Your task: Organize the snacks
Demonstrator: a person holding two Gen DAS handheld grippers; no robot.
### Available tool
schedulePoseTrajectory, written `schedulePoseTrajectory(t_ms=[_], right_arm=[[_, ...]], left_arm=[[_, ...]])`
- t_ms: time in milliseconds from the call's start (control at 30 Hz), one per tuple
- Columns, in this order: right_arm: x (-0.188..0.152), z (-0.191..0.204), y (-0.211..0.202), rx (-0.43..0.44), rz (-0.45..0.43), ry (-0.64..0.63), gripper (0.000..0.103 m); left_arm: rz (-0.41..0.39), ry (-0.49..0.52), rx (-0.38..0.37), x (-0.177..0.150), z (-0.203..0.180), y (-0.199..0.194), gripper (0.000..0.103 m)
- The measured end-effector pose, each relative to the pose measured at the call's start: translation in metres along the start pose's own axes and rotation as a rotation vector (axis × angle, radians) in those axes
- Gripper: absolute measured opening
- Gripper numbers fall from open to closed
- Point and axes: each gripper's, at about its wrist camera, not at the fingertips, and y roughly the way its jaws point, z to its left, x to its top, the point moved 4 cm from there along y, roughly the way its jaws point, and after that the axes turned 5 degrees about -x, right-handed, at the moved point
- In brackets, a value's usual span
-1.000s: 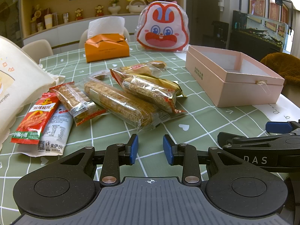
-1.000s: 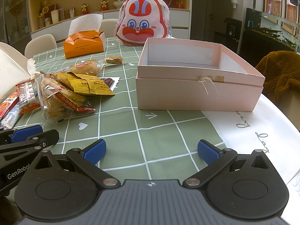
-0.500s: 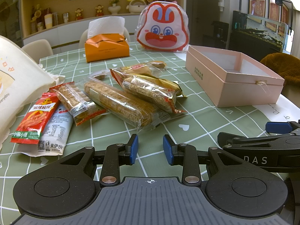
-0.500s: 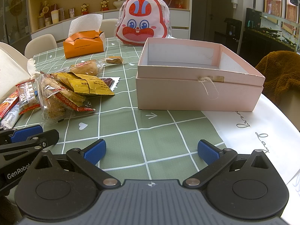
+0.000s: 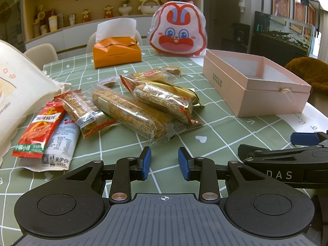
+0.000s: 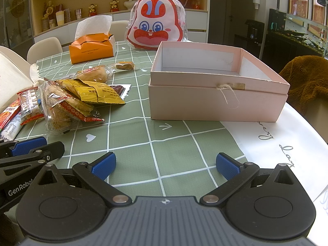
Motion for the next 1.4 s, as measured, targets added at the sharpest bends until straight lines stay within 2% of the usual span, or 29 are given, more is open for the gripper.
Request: schedulePoseTrajectory(t_ms=[433,500,600,700,833,1033,1200,1400], right_arm=[[0.0,0.0,0.0,0.0,0.0,0.0,0.103],[0.0,-0.001,0.0,0.005,0.001,-0.003,0.103],[0.005,-0.004,0.001,0.043,0.05,-0.039,0.103],[0.009,-0.008,-0.003,0.053,0.117,-0.044,0.103],[0.009,-0.006,-0.001,-0.002,0.172,-0.015,0.103],[0.02,0.01,0.002,-0.073,0.274,0.054,0.103],[0.031,0.053,-0.021,-0.149,0.214,0.074,0.103],[0.035,0.102,-0.032,-0.202,0.187,0.052,0.103]], left_arm=[[-0.001,0.012,0.016,0.0,-0.004,0.0,0.032],[0.022,-0.009,-0.018,0.003,-0.002,0.0,0.032],[0.11,-0.053,-0.108,0.02,0.008,-0.006,0.033],[0.129,-0.038,-0.1,0.043,0.025,-0.023,0.033],[0.165,-0.035,-0.082,0.07,0.063,-0.033,0.033],[0.167,-0.029,-0.068,0.09,0.125,-0.035,0.032],[0.2,-0.017,-0.055,0.089,0.166,-0.029,0.032],[0.254,-0.027,-0.062,0.076,0.197,-0.011,0.032]])
